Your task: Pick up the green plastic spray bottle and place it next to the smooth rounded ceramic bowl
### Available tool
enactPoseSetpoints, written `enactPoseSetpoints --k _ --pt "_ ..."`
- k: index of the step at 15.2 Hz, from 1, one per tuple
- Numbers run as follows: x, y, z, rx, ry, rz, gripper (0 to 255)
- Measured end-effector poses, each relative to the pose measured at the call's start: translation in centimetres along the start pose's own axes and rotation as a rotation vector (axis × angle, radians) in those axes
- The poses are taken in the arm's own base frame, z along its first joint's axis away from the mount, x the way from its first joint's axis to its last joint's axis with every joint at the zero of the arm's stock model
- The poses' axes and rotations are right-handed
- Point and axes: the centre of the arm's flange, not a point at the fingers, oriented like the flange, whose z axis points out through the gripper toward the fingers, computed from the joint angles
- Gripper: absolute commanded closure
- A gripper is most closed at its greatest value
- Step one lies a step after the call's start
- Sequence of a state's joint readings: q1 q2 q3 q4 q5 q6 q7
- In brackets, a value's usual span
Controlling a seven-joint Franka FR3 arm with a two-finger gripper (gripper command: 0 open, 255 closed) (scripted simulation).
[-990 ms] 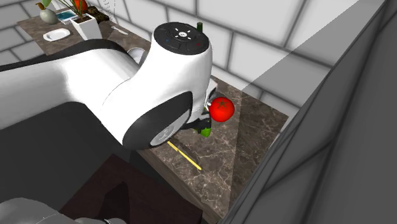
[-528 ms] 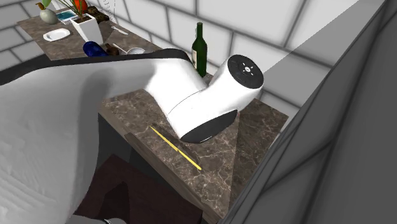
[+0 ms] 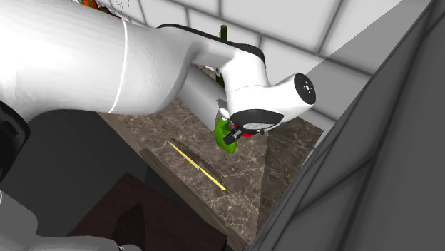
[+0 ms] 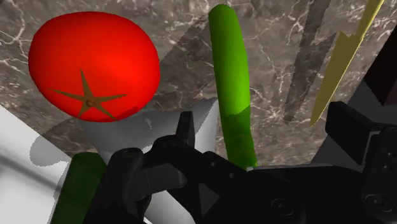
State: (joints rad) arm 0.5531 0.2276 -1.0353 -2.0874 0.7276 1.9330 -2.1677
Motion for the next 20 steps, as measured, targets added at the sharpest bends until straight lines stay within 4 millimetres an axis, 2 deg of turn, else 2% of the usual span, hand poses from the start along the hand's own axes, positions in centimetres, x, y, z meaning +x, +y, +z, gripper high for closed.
enactPoseSetpoints --k 4,8,14,15,20 --pt "-0.5 1.3 2.8 0.009 0.022 -0.044 0" --pt "-0.3 1.0 4.8 0.009 0.024 -0.048 0" --pt "-0.3 1.1 5.3 0.009 0.024 -0.048 0" --pt "-0.3 1.1 5.3 0.009 0.024 -0.048 255" --pt "-0.3 1.1 5.2 0.008 0.024 -0.047 255"
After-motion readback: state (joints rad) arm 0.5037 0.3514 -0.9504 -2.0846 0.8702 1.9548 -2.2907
